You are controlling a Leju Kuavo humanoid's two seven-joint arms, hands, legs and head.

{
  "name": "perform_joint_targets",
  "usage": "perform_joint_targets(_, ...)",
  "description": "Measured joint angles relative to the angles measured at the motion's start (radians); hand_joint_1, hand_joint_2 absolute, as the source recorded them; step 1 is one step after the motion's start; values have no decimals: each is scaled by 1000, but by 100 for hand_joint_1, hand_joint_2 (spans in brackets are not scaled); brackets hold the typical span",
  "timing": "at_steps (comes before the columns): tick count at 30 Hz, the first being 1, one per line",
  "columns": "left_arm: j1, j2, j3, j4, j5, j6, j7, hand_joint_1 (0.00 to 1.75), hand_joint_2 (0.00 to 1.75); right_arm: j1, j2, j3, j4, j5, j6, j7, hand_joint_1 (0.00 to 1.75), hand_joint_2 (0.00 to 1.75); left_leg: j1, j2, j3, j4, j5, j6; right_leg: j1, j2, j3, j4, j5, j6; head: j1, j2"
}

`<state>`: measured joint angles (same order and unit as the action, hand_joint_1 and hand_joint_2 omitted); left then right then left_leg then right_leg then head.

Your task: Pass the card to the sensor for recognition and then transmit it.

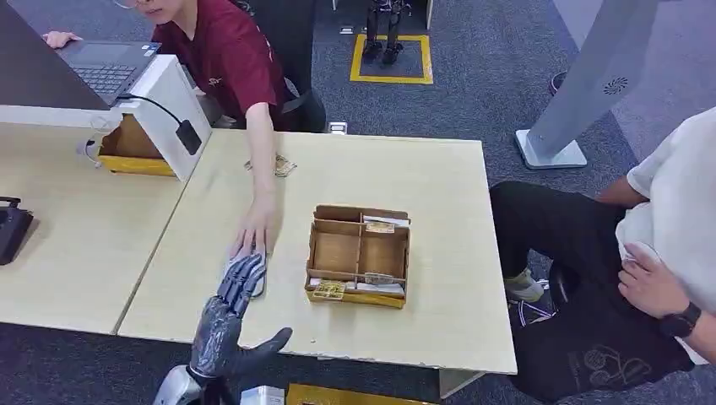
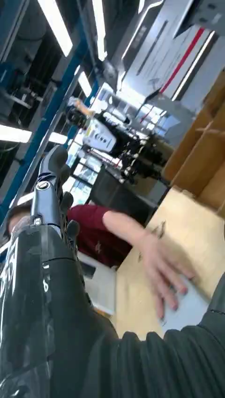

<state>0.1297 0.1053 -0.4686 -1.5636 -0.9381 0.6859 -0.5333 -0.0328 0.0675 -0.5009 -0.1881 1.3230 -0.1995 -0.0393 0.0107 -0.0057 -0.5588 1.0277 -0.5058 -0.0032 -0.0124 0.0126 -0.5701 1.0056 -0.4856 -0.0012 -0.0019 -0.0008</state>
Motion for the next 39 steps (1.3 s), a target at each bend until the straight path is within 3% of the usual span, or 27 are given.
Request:
perform_joint_targets(8, -26, -45, -85, 115, -38, 3, -4, 0, 175, -3, 0, 0, 0, 9, -1, -6, 0, 175, 0, 0, 0, 0, 0, 0, 0, 0, 0, 0, 0, 0, 0, 0)
perform_joint_targets(22, -33, -58, -99, 155, -40, 5, -4, 0, 175, -3, 0, 0, 0, 9, -1, -6, 0, 175, 0, 0, 0, 0, 0, 0, 0, 0, 0, 0, 0, 0, 0, 0)
perform_joint_targets(25, -34, -68, -99, 160, -37, 5, -47, 0, 175, -3, 0, 0, 0, 12, -2, -6, 0, 175, 0, 0, 0, 0, 0, 0, 0, 0, 0, 0, 0, 0, 0, 0)
perform_joint_targets(28, -34, -119, -99, 176, -81, 5, -118, 0, 175, -4, 1, 0, 0, 23, -3, -8, 0, 175, 0, -1, 0, 0, 0, 0, 0, 0, 0, 0, 0, 0, 0, 0)
perform_joint_targets(33, -55, -251, -56, 261, -194, 6, -140, 0, 175, -14, 7, 0, 0, 44, 0, -5, 0, 175, 0, 0, 0, 0, 0, 1, 0, -1, 0, -1, 0, 0, 0, 0)
perform_joint_targets(37, -71, -329, 75, 302, -354, 7, -155, 0, 175, -21, 9, 2, 0, 64, 11, 6, 0, 175, 0, 0, 1, 0, 0, 1, 0, -1, 1, 0, 0, 0, -1, 0)
perform_joint_targets(39, -83, -360, 144, 302, -471, 8, -109, 0, 175, -25, 9, 5, 0, 77, 20, 11, 0, 175, 0, -1, 0, 0, 0, 0, 0, -1, 1, 0, 0, 0, -1, 0)
